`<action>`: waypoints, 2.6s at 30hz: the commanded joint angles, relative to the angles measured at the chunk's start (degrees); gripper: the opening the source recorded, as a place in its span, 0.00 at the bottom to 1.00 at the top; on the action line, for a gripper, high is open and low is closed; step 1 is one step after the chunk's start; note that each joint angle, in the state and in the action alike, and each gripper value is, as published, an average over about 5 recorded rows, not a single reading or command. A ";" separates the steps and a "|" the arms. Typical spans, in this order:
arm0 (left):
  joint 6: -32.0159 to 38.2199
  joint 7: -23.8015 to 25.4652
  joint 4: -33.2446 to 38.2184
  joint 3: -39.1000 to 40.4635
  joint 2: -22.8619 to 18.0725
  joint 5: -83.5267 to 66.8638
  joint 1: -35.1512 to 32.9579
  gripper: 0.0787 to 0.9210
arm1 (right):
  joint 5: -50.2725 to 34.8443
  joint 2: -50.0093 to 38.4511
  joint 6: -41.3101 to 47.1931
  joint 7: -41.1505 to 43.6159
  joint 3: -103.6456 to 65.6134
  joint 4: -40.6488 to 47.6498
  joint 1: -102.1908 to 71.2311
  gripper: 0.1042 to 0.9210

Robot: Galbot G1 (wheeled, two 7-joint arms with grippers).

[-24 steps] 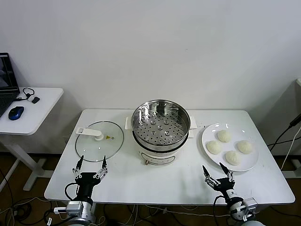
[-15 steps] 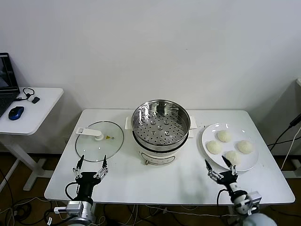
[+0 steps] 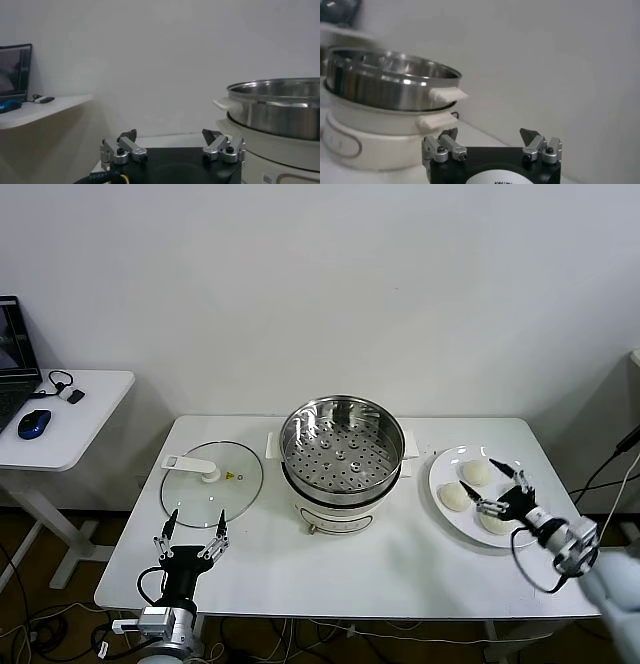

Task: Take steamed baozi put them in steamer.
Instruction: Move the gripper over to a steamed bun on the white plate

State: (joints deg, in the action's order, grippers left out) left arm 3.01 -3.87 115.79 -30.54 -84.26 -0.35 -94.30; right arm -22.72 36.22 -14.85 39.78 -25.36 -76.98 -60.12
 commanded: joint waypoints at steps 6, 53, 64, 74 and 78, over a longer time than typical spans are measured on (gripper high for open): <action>-0.04 0.02 0.09 0.18 0.06 -0.20 -0.02 0.88 | 14.31 -7.83 -6.16 24.49 27.24 24.98 39.85 0.88; 0.01 0.00 -0.92 -0.48 0.00 -0.97 -0.43 0.88 | 60.57 23.76 -6.81 26.02 36.76 56.08 60.15 0.88; 0.25 -0.10 -1.06 -0.61 -0.01 -1.14 -0.74 0.88 | 63.15 24.89 -6.19 24.64 34.13 57.70 59.47 0.88; 0.61 -0.23 -1.16 -0.64 -0.07 -1.44 -1.13 0.88 | 65.86 25.25 -5.58 24.50 32.35 58.44 59.31 0.88; 0.72 -0.26 -1.25 -0.66 -0.06 -1.52 -1.23 0.88 | 66.41 25.16 -5.54 24.68 31.76 58.59 59.19 0.83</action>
State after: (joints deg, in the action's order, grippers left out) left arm 3.71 -4.13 114.55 -31.21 -84.28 -1.84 -95.52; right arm 42.29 61.04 -20.42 64.55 7.28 -18.75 -0.95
